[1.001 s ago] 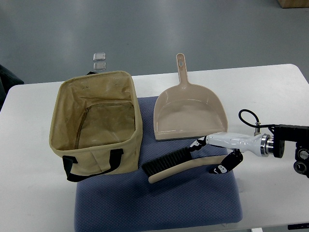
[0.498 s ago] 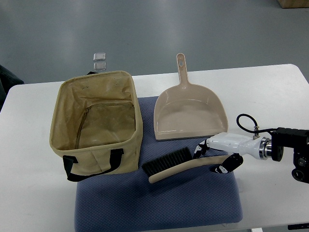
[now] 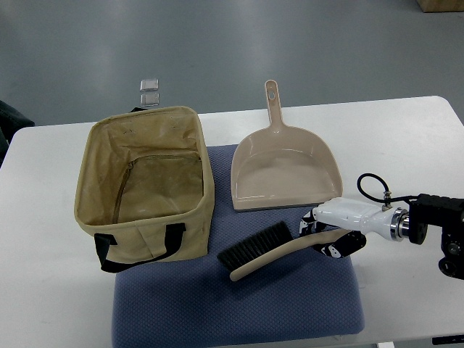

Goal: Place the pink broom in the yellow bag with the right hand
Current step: 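Close the right hand around the brush handle and lift it, then carry the brush with the right hand over the tan bag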

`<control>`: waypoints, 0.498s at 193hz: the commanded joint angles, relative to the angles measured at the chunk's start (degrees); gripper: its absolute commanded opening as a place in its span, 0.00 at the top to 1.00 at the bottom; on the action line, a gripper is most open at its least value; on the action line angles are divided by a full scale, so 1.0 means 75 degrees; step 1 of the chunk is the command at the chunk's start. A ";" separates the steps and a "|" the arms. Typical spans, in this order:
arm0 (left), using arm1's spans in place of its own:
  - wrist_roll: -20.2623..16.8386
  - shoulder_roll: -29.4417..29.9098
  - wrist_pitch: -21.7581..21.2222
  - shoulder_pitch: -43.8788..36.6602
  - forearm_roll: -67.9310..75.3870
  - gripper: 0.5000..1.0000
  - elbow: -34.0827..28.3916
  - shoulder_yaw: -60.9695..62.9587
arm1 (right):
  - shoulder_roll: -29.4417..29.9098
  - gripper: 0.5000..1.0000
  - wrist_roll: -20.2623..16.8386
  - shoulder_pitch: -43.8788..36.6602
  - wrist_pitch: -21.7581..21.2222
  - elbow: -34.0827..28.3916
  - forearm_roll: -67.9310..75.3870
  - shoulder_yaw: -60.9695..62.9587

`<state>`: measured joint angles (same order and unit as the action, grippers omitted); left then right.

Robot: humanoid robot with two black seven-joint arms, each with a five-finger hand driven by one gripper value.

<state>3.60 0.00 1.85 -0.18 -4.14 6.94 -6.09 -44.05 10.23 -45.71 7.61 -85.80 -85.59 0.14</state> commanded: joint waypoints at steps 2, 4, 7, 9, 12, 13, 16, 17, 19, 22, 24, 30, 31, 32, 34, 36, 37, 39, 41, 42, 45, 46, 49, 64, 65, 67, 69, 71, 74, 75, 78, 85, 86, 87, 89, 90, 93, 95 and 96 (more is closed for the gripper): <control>0.0000 0.0000 0.0000 0.0000 0.0002 0.00 0.0000 0.0003 | -0.0010 1.00 -0.0028 -0.0034 0.0051 0.0003 -0.0002 0.0005; 0.0000 0.0000 0.0000 0.0000 0.0002 0.00 0.0000 0.0003 | -0.0010 1.00 -0.0028 -0.0034 0.0063 0.0003 -0.0002 0.0016; 0.0000 0.0000 0.0000 0.0000 0.0002 0.00 0.0000 -0.0008 | -0.0010 1.00 -0.0028 -0.0034 0.0063 0.0003 -0.0002 0.0016; 0.0000 0.0000 0.0000 0.0000 0.0002 0.00 0.0000 0.0003 | -0.0010 1.00 -0.0028 -0.0034 0.0063 0.0003 -0.0002 0.0016; 0.0000 0.0000 0.0000 0.0000 0.0002 0.00 0.0000 0.0003 | -0.0010 1.00 -0.0028 -0.0034 0.0075 0.0003 -0.0002 0.0028; 0.0000 0.0000 0.0000 0.0000 0.0002 0.00 0.0000 -0.0008 | -0.0010 1.00 -0.0028 -0.0046 0.0075 0.0003 -0.0002 0.0028; 0.0000 0.0000 0.0000 0.0000 -0.0010 0.00 0.0000 0.0003 | -0.0010 1.00 -0.0028 -0.0046 0.0086 0.0003 -0.0002 0.0028; 0.0000 0.0000 0.0000 0.0000 0.0002 0.00 0.0000 0.0003 | -0.0021 1.00 -0.0028 -0.0046 0.0109 0.0003 -0.0002 0.0040; 0.0000 0.0000 0.0000 0.0000 -0.0010 0.00 0.0000 0.0003 | -0.0021 1.00 -0.0028 -0.0046 0.0121 0.0003 -0.0002 0.0040; 0.0000 0.0000 0.0000 0.0000 0.0002 0.00 0.0000 0.0003 | -0.0033 1.00 -0.0028 -0.0058 0.0145 0.0003 -0.0002 0.0051; 0.0000 0.0000 0.0000 0.0000 0.0002 0.00 0.0000 0.0003 | -0.0045 1.00 -0.0028 -0.0081 0.0156 0.0003 -0.0002 0.0051; 0.0000 0.0000 0.0000 0.0000 0.0002 0.00 0.0000 0.0003 | -0.0068 1.00 -0.0016 -0.0128 0.0192 0.0003 0.0021 0.0063; 0.0000 0.0000 0.0000 0.0000 0.0002 0.00 0.0000 0.0003 | -0.0068 1.00 -0.0016 -0.0128 0.0192 0.0003 0.0021 0.0063; 0.0000 0.0000 0.0000 0.0000 0.0002 0.00 0.0000 -0.0008 | -0.0080 1.00 -0.0016 -0.0140 0.0203 0.0003 0.0021 0.0063; 0.0000 0.0000 0.0000 0.0000 -0.0010 0.00 0.0000 0.0003 | -0.0080 1.00 -0.0016 -0.0163 0.0203 0.0003 0.0033 0.0063; 0.0000 0.0000 0.0000 0.0000 0.0002 0.00 0.0000 -0.0008 | -0.0092 1.00 -0.0016 -0.0187 0.0203 0.0003 0.0045 0.0075; 0.0000 0.0000 0.0000 0.0000 0.0002 0.00 0.0000 0.0003 | -0.0103 1.00 -0.0016 -0.0210 0.0203 0.0003 0.0056 0.0075; 0.0000 0.0000 0.0000 0.0000 0.0002 0.00 0.0000 0.0003 | -0.0115 1.00 -0.0005 -0.0222 0.0215 0.0003 0.0056 0.0075; 0.0000 0.0000 0.0000 0.0000 0.0002 0.00 0.0000 0.0003 | -0.0115 1.00 -0.0004 -0.0256 0.0215 0.0003 0.0068 0.0087; 0.0000 0.0000 0.0000 0.0000 0.0002 0.00 0.0000 0.0003 | -0.0115 1.00 -0.0004 -0.0257 0.0215 0.0003 0.0068 0.0087; 0.0000 0.0000 0.0000 0.0000 0.0002 0.00 0.0000 -0.0008 | -0.0150 1.00 0.0007 -0.0315 0.0215 0.0014 0.0080 0.0087; 0.0000 0.0000 0.0000 0.0000 0.0002 0.00 0.0000 -0.0008 | -0.0150 1.00 0.0007 -0.0315 0.0215 0.0014 0.0080 0.0087; 0.0000 0.0000 0.0000 0.0000 0.0002 0.00 0.0000 -0.0008 | -0.0197 1.00 0.0031 -0.0374 0.0215 0.0014 0.0092 0.0098; 0.0000 0.0000 0.0000 0.0000 0.0002 0.00 0.0000 0.0003 | -0.0420 1.00 0.0113 -0.0585 0.0203 0.0038 0.0185 0.0098; 0.0000 0.0000 0.0000 0.0000 0.0002 0.00 0.0000 -0.0008 | -0.0455 1.00 0.0136 -0.0620 0.0203 0.0038 0.0197 0.0098; 0.0000 0.0000 0.0000 0.0000 0.0002 0.00 0.0000 0.0003 | -0.0490 1.00 0.0159 -0.0643 0.0203 0.0038 0.0220 0.0098; 0.0000 0.0000 0.0000 0.0000 0.0002 0.00 0.0000 0.0003 | -0.0513 1.00 0.0183 -0.0690 0.0203 0.0049 0.0244 0.0098; 0.0000 0.0000 0.0000 0.0000 0.0002 0.00 0.0000 0.0003 | -0.0537 1.00 0.0206 -0.0714 0.0203 0.0049 0.0267 0.0098; 0.0000 0.0000 0.0000 0.0000 0.0002 0.00 0.0000 0.0003 | -0.0560 1.00 0.0242 -0.0749 0.0203 0.0061 0.0291 0.0098; 0.0000 0.0000 0.0000 0.0000 0.0002 0.00 0.0000 -0.0008 | -0.0584 1.00 0.0265 -0.0784 0.0203 0.0061 0.0314 0.0098; 0.0000 0.0000 0.0000 0.0000 0.0002 0.00 0.0000 -0.0008 | -0.0607 1.00 0.0289 -0.0819 0.0203 0.0061 0.0338 0.0110; 0.0000 0.0000 0.0000 0.0000 0.0002 0.00 0.0000 -0.0008 | -0.0678 1.00 0.0359 -0.0925 0.0203 0.0061 0.0431 0.0110; 0.0000 0.0000 0.0000 0.0000 0.0002 0.00 0.0000 0.0003 | -0.0701 1.00 0.0382 -0.0960 0.0203 0.0061 0.0455 0.0122; 0.0000 0.0000 0.0000 0.0000 0.0002 0.00 0.0000 0.0003 | -0.0736 1.00 0.0394 -0.0995 0.0203 0.0061 0.0490 0.0133; 0.0000 0.0000 0.0011 0.0000 0.0002 0.00 0.0000 0.0003 | -0.0759 1.00 0.0417 -0.1030 0.0203 0.0061 0.0525 0.0145; 0.0000 0.0000 0.0011 0.0000 0.0002 0.00 0.0000 0.0003 | -0.0760 1.00 0.0417 -0.1030 0.0203 0.0061 0.0525 0.0145; 0.0000 0.0000 0.0000 0.0000 0.0002 0.00 0.0000 0.0003 | -0.0806 1.00 0.0441 -0.1100 0.0192 0.0061 0.0595 0.0215; 0.0000 0.0000 0.0000 0.0000 0.0002 0.00 0.0000 0.0003 | -0.0841 1.00 0.0441 -0.1124 0.0180 0.0061 0.0630 0.0239; 0.0000 0.0000 0.0000 0.0000 0.0002 0.00 0.0000 0.0003 | -0.0842 1.00 0.0441 -0.1124 0.0180 0.0061 0.0631 0.0239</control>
<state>3.60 0.00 1.85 -0.17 -4.14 6.94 -6.09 -48.50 12.33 -51.78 9.17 -85.39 -82.99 0.94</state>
